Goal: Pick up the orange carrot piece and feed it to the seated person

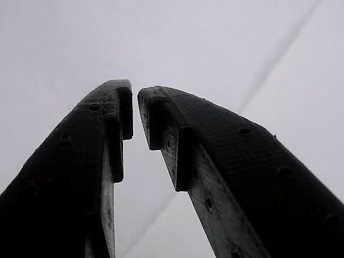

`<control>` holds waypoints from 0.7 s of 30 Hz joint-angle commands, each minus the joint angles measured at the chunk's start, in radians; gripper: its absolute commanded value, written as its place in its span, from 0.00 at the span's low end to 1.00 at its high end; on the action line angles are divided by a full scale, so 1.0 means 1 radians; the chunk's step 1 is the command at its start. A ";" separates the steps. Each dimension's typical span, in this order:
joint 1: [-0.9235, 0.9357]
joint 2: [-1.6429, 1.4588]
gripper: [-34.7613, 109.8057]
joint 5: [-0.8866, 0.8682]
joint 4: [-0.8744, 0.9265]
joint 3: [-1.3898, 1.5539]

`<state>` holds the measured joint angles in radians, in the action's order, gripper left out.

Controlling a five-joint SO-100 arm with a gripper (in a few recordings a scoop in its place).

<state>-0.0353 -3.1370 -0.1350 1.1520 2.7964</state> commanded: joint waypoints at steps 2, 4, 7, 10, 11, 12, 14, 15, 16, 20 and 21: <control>-0.052 -0.163 0.22 -0.014 -0.015 0.095; -0.052 -0.176 0.22 -0.014 -0.015 0.124; -0.051 -0.166 0.22 -0.014 -0.015 0.129; -0.051 -0.166 0.22 -0.014 -0.015 0.127; -0.051 -0.166 0.22 -0.015 -0.015 0.127; -0.051 -0.166 0.22 -0.015 -0.015 0.127; -0.051 -0.166 0.22 -0.015 -0.015 0.127; -0.051 -0.166 0.22 -0.015 -0.015 0.127; -0.051 -0.166 0.22 -0.015 -0.015 0.127; -0.051 -0.166 0.22 -0.015 -0.015 0.127; -0.051 -0.166 0.22 -0.015 -0.015 0.127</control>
<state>-0.0660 -3.2919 -0.1350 1.1520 2.9330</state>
